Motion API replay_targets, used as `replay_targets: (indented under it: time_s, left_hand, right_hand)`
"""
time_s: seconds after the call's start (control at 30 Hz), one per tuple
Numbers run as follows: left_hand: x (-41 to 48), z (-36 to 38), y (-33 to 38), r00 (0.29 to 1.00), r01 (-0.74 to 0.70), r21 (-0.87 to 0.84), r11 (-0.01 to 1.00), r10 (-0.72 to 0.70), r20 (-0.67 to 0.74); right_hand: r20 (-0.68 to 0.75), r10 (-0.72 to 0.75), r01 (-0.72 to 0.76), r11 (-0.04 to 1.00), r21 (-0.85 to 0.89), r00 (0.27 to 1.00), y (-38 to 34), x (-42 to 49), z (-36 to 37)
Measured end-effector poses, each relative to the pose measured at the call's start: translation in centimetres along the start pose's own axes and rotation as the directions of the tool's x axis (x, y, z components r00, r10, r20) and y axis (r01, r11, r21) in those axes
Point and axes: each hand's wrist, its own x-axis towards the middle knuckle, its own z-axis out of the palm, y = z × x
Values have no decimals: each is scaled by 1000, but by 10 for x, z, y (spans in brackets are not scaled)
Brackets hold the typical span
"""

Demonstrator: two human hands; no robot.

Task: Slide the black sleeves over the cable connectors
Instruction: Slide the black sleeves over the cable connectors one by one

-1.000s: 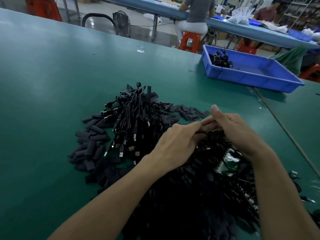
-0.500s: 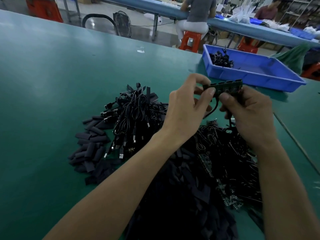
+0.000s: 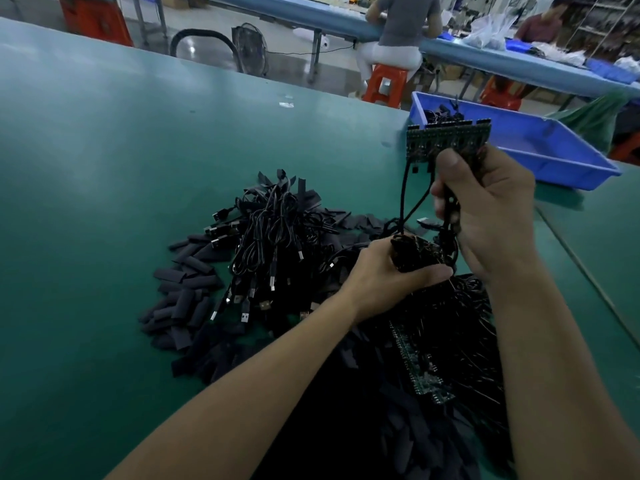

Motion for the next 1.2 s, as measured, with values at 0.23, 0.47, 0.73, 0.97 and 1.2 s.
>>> replay_targets:
  time_s: [0.23,0.47,0.73,0.97,1.2]
  left_hand:
    - [-12,0,-11,997,-64,-218,974,72,30]
    - [-13,-1,-12,996,-73,-163,984,65,-55]
    - [-7,-4,-4,999,-21,-291,957,5,-54]
    - [-10,5,-3,997,-70,-391,918,70,-15]
    - [-24,-2,-4,990,-61,-306,950,96,102]
  right_hand:
    - [-153,157,-141,984,111,976,-4,11,-4]
    - [-292,192,-197,980,10,937,3,13,-13]
    - [-260,246,-201,962,187,934,4,16,-8]
    - [-140,283,-203,887,415,949,2,19,-7]
    - [-301,211,-64,900,432,930,-16,41,-9]
